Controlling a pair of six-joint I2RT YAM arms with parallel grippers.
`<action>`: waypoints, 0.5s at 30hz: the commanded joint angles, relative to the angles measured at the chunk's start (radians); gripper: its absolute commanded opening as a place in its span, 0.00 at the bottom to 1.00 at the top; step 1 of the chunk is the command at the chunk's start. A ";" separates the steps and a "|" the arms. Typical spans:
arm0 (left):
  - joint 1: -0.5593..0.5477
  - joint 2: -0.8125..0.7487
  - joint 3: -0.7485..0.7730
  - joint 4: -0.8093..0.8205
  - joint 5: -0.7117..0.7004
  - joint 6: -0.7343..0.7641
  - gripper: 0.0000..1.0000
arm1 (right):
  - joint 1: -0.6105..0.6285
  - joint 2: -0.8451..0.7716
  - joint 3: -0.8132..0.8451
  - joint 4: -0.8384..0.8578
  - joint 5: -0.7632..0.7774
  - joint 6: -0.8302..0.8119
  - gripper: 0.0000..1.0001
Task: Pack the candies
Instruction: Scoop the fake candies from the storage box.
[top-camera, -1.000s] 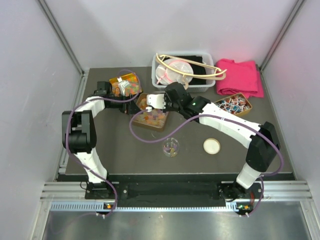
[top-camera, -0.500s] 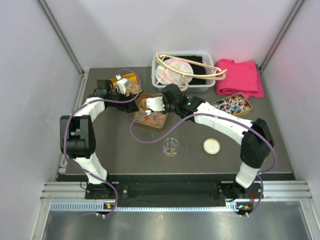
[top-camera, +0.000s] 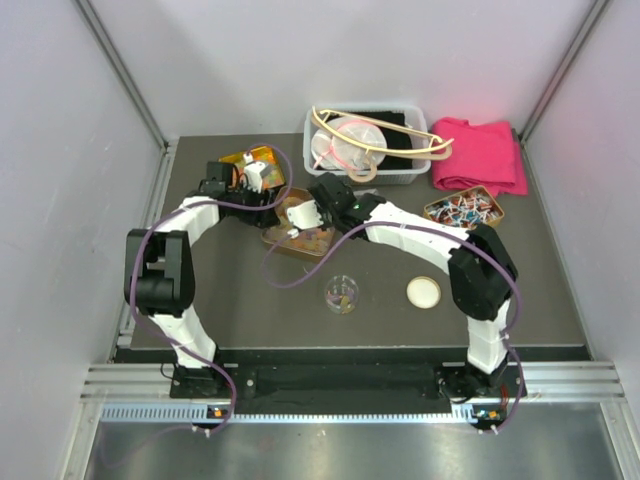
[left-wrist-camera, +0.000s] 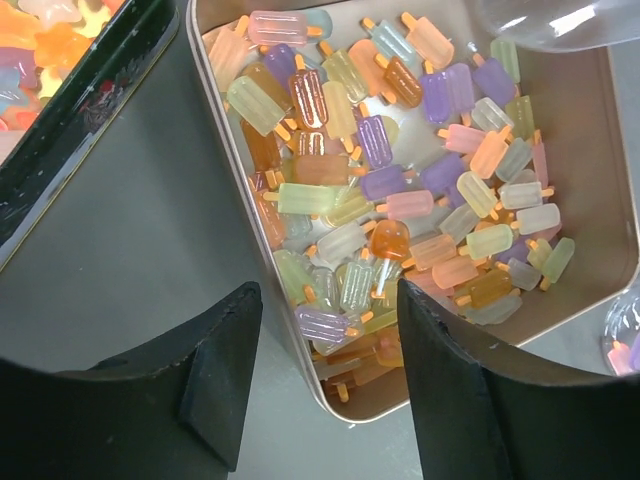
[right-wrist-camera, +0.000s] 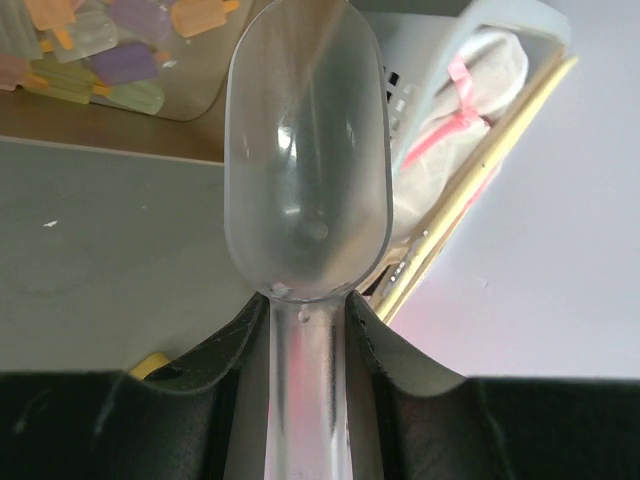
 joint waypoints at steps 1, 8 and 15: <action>0.004 0.024 -0.003 0.049 0.009 -0.013 0.61 | 0.012 0.036 0.040 0.064 0.048 -0.084 0.00; 0.004 0.068 0.011 0.058 0.050 -0.029 0.60 | 0.012 0.123 0.066 0.108 0.082 -0.123 0.00; 0.083 0.053 0.013 0.044 0.179 -0.061 0.66 | 0.010 0.174 0.106 0.121 0.073 -0.132 0.00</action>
